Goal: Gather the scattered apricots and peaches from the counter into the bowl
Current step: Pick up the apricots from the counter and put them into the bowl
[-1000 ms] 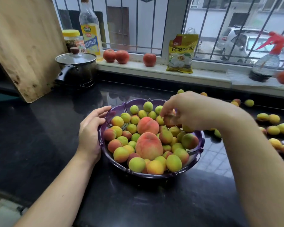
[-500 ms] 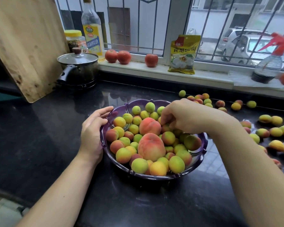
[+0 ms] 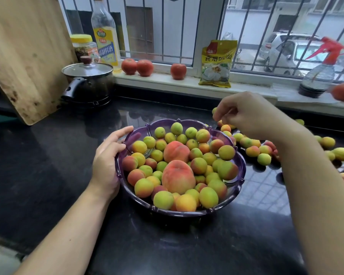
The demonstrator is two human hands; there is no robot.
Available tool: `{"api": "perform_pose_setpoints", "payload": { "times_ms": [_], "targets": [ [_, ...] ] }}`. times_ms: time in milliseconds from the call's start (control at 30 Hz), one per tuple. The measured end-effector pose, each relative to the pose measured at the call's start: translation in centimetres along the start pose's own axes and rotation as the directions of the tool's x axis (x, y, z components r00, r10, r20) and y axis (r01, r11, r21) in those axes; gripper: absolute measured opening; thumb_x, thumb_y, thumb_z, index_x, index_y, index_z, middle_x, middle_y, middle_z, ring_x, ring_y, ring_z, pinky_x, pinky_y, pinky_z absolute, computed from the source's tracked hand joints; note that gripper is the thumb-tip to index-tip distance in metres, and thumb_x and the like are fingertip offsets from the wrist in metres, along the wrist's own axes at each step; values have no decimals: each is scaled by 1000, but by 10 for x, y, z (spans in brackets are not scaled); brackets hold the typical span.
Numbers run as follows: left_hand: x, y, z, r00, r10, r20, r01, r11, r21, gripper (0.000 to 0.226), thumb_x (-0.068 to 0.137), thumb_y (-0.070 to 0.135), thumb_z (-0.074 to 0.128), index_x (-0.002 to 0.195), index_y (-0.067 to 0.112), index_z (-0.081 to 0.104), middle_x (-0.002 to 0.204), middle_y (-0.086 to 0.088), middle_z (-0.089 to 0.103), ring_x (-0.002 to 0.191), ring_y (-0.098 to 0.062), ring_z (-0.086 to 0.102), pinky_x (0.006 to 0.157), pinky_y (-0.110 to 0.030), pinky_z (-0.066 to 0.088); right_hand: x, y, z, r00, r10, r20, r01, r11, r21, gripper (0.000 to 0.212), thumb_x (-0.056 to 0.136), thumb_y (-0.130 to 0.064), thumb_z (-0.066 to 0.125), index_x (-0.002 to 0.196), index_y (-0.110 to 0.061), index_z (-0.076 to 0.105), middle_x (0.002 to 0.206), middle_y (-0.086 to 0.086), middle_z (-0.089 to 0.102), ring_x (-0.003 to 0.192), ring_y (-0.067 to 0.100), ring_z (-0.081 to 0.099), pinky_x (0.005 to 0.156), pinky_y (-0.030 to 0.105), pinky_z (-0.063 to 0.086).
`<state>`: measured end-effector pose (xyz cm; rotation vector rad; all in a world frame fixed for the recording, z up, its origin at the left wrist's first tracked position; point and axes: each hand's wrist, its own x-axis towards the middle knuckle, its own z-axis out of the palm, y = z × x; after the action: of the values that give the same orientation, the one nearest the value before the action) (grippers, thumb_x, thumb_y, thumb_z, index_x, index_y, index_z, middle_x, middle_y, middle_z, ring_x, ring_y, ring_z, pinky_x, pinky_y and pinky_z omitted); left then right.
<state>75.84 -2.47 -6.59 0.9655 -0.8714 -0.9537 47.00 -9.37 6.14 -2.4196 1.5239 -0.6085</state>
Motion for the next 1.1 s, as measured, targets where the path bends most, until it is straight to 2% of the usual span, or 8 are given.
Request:
{"api": "perform_pose_setpoints", "payload": {
  "times_ms": [133, 333, 467, 667, 800, 933, 1000, 1100],
  "targets": [
    [-1, 2, 1, 996, 29, -82, -29, 1000, -4, 40, 86, -1, 48, 119, 0, 72, 97, -12, 81, 86, -21, 76, 75, -32, 63, 4, 18, 7, 991, 102, -87, -104, 994, -24, 28, 96, -1, 57, 97, -24, 74, 90, -9, 69, 86, 9, 63, 71, 20, 46],
    [-4, 2, -1, 952, 200, -230, -178, 977, 116, 42, 70, -1, 51, 104, 2, 77, 101, -14, 79, 92, -20, 76, 81, -35, 61, 14, 53, 46, 953, 298, -59, -304, 942, -139, 37, 93, -5, 61, 120, -27, 71, 127, 4, 67, 112, 26, 62, 90, 33, 48],
    [7, 2, -12, 916, 140, -376, -153, 988, -5, 48, 77, -8, 36, 98, 7, 76, 112, -23, 75, 67, -26, 74, 65, -34, 61, 25, 59, 69, 978, 210, 2, -207, 965, -159, 35, 99, -16, 61, 133, -21, 64, 132, 7, 63, 119, 29, 57, 90, 33, 48],
    [12, -7, -10, 971, 135, -200, -87, 970, 228, 38, 78, 19, 47, 98, 10, 77, 90, 0, 78, 83, -11, 73, 71, -26, 58, 61, 72, 95, 968, 124, 220, -70, 969, -239, 58, 103, -27, 57, 156, -28, 34, 163, 8, 29, 149, 32, 28, 119, 48, 30],
    [17, -6, -11, 966, 123, -229, -69, 971, 230, 33, 84, 24, 49, 89, 14, 79, 89, -5, 79, 88, -21, 73, 76, -33, 58, 79, 69, 94, 951, 1, 310, 87, 959, -270, 47, 102, -29, 57, 147, -27, 49, 155, 9, 42, 141, 33, 41, 112, 50, 40],
    [18, -7, -10, 970, 111, -217, -58, 970, 237, 33, 87, 26, 51, 87, 12, 81, 91, -11, 80, 97, -35, 74, 85, -47, 59, 88, 59, 88, 951, 73, 301, 39, 937, -348, 32, 100, -16, 59, 132, -17, 64, 128, 8, 63, 117, 28, 59, 83, 31, 47],
    [17, -6, -10, 972, 102, -212, -49, 970, 238, 34, 87, 28, 51, 86, 13, 82, 88, -8, 80, 93, -29, 75, 85, -46, 58, 79, 58, 71, 992, 60, 109, -34, 973, -227, 33, 98, -19, 62, 131, -20, 64, 126, 6, 66, 114, 25, 61, 89, 32, 48],
    [14, -4, -8, 974, 110, -200, -59, 968, 245, 35, 87, 28, 50, 87, 12, 81, 86, -6, 80, 88, -21, 74, 81, -41, 58, 42, 47, 31, 982, 142, -122, -104, 956, 275, 28, 101, -25, 59, 128, -26, 63, 114, 4, 70, 94, 15, 66, 84, 33, 52]
  ]
}}
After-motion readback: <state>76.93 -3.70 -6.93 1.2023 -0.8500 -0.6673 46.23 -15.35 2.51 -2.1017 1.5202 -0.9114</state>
